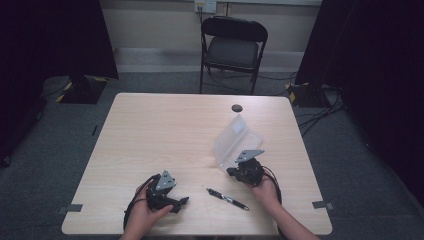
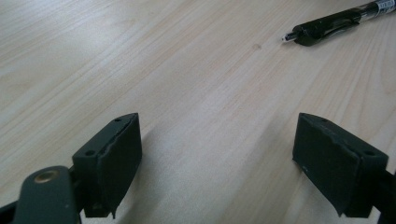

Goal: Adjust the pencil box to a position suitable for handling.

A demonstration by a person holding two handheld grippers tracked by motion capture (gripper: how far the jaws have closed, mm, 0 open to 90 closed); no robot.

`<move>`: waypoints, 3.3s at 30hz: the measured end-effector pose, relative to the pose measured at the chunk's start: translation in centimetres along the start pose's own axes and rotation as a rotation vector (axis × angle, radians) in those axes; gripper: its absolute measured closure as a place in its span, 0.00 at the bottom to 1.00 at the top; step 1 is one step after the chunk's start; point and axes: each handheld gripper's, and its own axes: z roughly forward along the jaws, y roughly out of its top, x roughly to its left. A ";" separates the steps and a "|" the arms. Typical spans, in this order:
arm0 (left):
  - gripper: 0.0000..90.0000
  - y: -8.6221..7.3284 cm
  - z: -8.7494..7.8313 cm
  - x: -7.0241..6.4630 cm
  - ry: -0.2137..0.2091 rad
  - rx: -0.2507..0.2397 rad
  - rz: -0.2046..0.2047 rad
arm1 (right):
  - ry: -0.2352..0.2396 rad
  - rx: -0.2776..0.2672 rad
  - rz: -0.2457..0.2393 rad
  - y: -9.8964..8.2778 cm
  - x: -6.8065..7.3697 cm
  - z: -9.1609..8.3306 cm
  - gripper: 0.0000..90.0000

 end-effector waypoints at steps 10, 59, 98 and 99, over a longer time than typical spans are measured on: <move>0.17 0.0 0.0 -0.1 0.004 0.001 -0.007 | 0.059 -0.011 -0.035 2.5 3.0 2.8 0.98; 0.17 0.0 0.0 -0.1 0.002 0.000 -0.009 | 0.016 -0.071 0.030 3.4 0.7 1.0 0.66; 0.22 -0.1 -0.2 0.0 0.017 -0.010 -0.024 | 0.054 -0.100 0.057 3.5 1.7 1.3 0.55; 0.23 -0.1 -0.2 -0.1 0.029 -0.016 -0.037 | 0.047 -0.101 0.051 3.3 1.5 0.8 0.53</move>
